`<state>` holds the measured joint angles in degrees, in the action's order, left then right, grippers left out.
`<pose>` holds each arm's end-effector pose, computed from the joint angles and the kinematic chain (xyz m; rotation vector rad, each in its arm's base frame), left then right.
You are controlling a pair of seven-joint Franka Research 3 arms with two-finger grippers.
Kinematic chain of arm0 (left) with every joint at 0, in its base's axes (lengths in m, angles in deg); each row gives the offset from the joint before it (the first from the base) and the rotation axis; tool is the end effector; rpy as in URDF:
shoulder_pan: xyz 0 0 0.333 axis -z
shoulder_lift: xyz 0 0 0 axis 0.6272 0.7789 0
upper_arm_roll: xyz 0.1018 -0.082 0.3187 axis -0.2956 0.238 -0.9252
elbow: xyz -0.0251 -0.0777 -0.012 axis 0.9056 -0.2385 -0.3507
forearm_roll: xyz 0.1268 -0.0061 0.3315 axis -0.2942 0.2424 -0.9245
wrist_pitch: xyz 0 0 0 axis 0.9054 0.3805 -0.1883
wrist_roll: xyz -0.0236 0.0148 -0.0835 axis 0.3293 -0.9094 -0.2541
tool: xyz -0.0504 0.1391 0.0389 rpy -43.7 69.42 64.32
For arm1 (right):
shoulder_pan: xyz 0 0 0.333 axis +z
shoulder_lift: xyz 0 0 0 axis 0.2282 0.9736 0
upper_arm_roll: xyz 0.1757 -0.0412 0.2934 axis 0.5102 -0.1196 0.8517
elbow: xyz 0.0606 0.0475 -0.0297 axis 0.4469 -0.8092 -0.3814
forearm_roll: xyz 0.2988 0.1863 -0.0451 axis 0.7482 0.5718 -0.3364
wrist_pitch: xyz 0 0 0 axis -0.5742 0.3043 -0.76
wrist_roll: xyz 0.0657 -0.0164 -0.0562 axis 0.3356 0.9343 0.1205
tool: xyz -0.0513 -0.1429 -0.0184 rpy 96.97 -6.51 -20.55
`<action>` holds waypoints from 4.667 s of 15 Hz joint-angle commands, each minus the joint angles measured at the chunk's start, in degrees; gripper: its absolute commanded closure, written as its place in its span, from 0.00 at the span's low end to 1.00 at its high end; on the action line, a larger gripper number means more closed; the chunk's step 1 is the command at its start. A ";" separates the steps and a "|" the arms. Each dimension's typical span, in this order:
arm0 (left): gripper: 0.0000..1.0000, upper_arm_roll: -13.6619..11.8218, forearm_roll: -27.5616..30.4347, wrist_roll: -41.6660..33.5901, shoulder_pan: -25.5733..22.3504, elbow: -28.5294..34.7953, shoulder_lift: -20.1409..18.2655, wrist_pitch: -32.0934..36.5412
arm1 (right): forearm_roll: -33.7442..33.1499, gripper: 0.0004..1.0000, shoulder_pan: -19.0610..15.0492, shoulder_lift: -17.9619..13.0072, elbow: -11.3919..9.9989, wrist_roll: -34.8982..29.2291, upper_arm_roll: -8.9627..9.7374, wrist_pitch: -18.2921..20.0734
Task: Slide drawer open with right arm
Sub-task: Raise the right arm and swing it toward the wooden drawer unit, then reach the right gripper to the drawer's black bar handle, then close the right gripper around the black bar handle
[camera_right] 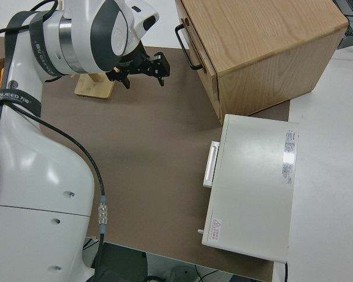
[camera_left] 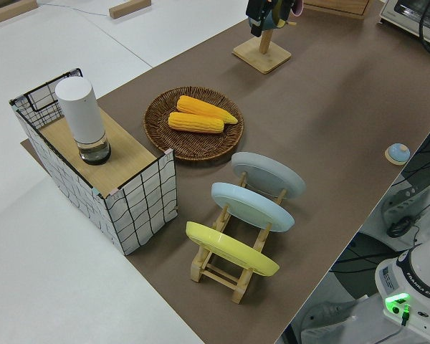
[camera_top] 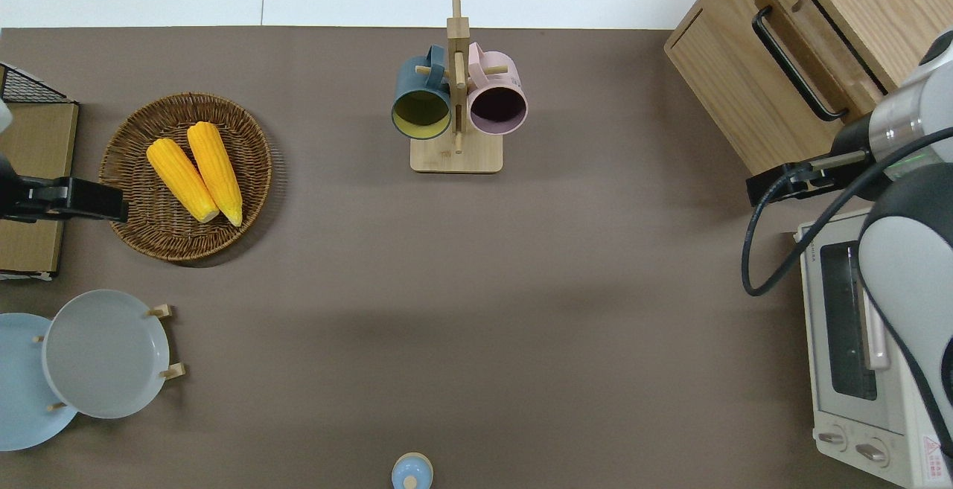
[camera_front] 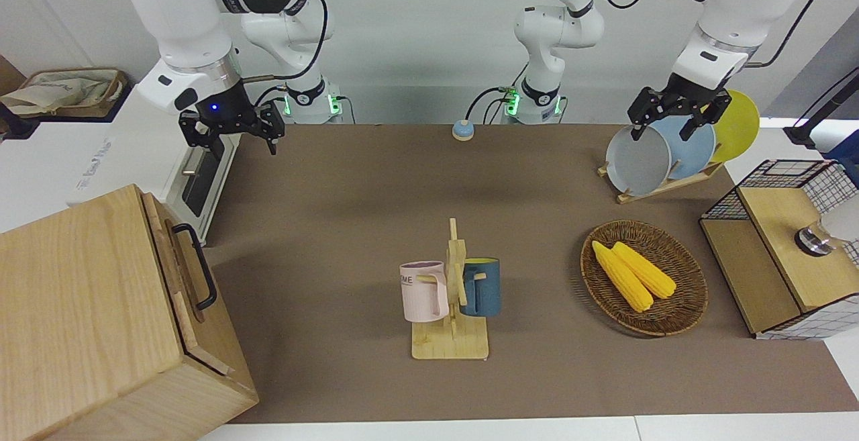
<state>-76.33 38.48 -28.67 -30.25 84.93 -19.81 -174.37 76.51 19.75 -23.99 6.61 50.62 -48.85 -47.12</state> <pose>0.5307 -0.0032 0.6194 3.1276 -0.0748 0.0397 0.5571 0.0412 0.5955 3.1074 0.2290 -0.0129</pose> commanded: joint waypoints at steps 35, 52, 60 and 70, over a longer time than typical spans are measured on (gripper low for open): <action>0.00 -0.96 -0.72 -0.44 0.99 -1.17 0.76 -0.03 | -42.02 0.01 1.52 5.92 0.81 -5.86 13.04 0.38; 0.00 -0.96 -0.71 -0.44 0.99 -1.17 0.76 -0.03 | -78.16 0.01 6.97 17.16 -3.93 -19.76 14.02 -0.23; 0.00 -0.96 -0.63 -0.44 0.99 -1.17 0.76 -0.03 | -91.16 0.01 5.92 21.12 -7.62 -28.73 13.84 -0.50; 0.00 -0.96 -0.63 -0.44 0.99 -1.17 0.76 -0.03 | -97.24 0.02 3.55 22.27 -10.00 -32.07 13.23 -3.40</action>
<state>-76.33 38.48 -28.67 -30.25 84.93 -19.81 -174.37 -18.13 24.80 -1.42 -1.48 21.23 -35.88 -48.85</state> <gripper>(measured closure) 0.004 0.018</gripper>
